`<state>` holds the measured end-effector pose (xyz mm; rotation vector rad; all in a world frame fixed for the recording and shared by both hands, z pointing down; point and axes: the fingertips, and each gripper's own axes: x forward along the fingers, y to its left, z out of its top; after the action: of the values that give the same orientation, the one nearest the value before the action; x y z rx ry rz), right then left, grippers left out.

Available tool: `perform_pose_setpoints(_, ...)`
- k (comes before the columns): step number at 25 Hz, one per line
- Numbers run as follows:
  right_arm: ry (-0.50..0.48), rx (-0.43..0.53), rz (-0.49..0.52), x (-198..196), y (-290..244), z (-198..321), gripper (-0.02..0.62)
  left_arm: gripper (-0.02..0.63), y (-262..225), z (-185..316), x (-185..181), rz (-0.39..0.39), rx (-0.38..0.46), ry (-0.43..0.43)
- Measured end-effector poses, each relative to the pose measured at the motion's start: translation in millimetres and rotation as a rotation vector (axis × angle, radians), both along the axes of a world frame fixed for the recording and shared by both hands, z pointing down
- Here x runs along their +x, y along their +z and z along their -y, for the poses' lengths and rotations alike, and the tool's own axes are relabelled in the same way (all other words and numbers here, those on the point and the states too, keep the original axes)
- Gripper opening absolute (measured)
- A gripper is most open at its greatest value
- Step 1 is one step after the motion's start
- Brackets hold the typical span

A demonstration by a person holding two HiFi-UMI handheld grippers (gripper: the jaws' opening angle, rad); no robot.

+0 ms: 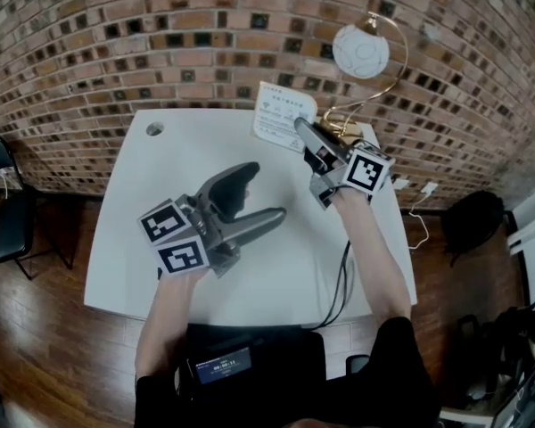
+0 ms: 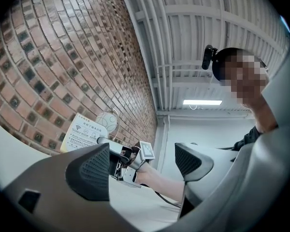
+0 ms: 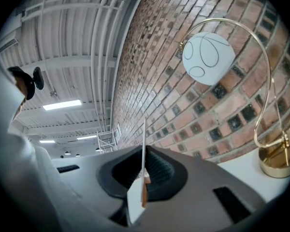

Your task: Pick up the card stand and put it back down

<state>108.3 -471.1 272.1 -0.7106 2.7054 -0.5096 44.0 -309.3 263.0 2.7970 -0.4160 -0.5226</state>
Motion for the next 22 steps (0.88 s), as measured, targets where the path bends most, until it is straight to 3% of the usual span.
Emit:
perform_pose_setpoints(12, -0.022, 0.002, -0.066, -5.8, 32.7, 58.3, 0.029, 0.414, 19.2, 40.5, 5.7, 0.046, -0.061, 0.048)
perform_pose_setpoints(22, -0.046, -0.026, -0.121, -23.5, 64.8, 99.2, 0.029, 0.414, 41.1, 71.7, -5.9, -0.051, -0.143, 0.027)
